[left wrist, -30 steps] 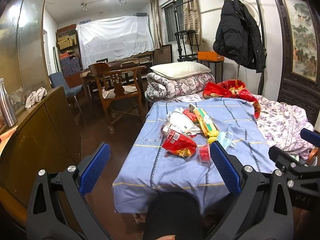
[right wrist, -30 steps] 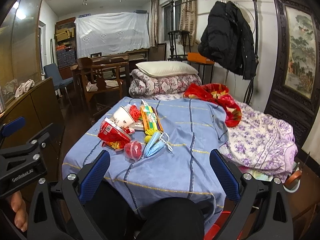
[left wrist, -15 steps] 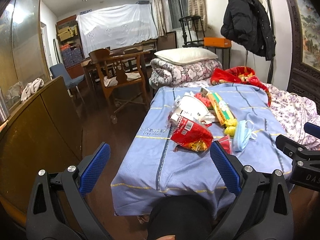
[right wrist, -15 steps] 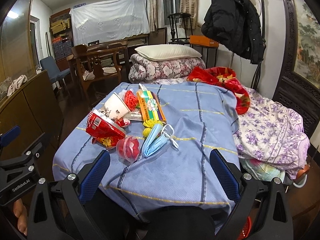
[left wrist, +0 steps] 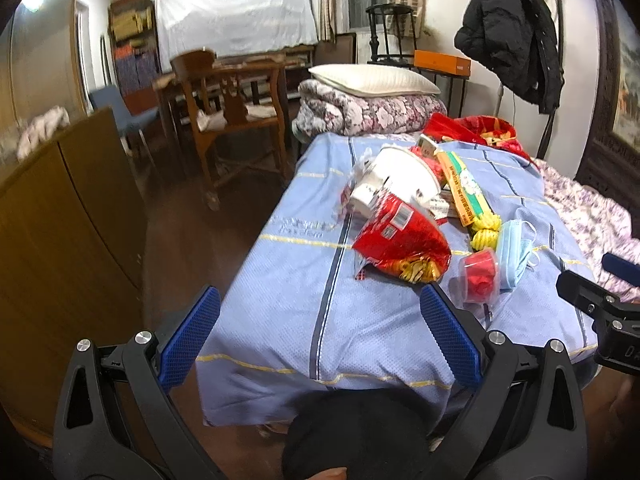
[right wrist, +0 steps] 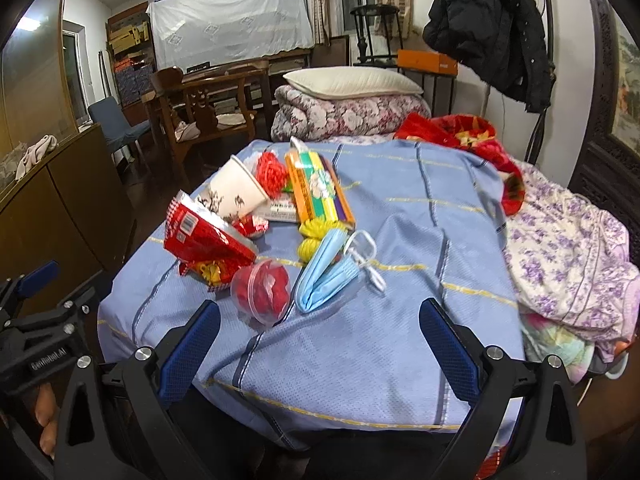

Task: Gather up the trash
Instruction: 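Grasp the blue face mask with the right tool while the left tool grasps the red chip bag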

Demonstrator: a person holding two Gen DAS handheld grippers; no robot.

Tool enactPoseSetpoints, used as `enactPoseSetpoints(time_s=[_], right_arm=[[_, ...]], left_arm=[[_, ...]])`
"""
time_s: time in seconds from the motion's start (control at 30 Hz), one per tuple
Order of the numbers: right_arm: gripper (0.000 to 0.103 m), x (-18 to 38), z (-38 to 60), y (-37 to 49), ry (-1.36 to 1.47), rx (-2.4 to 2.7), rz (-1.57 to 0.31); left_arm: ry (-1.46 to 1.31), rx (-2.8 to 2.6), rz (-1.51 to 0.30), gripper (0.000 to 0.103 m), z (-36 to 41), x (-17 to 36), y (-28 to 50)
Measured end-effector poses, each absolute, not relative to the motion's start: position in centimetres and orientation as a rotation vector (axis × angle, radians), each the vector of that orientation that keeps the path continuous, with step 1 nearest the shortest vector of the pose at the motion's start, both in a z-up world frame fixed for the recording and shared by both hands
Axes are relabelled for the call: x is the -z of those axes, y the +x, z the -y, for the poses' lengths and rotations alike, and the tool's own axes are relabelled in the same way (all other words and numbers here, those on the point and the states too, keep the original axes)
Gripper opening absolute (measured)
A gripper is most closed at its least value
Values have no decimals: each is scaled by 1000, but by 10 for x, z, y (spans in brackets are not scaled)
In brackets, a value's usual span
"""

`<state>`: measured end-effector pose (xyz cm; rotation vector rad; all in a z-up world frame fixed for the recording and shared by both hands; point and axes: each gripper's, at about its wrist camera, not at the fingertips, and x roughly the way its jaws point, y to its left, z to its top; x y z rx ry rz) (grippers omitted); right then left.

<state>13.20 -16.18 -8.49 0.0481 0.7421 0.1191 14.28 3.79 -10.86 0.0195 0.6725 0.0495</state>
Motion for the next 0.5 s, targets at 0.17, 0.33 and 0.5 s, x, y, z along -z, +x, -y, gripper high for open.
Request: enactPoseSetpoints(time_s=[0.17, 0.33, 0.5], right_arm=[[96, 104, 165, 145, 79, -152, -782], [89, 120, 163, 161, 108, -182, -819], [87, 132, 166, 185, 135, -151, -839]], left_arm=[[-9, -56, -694, 96, -58, 127, 147], [-67, -31, -767, 96, -71, 149, 157], [-80, -18, -789, 96, -72, 160, 164]])
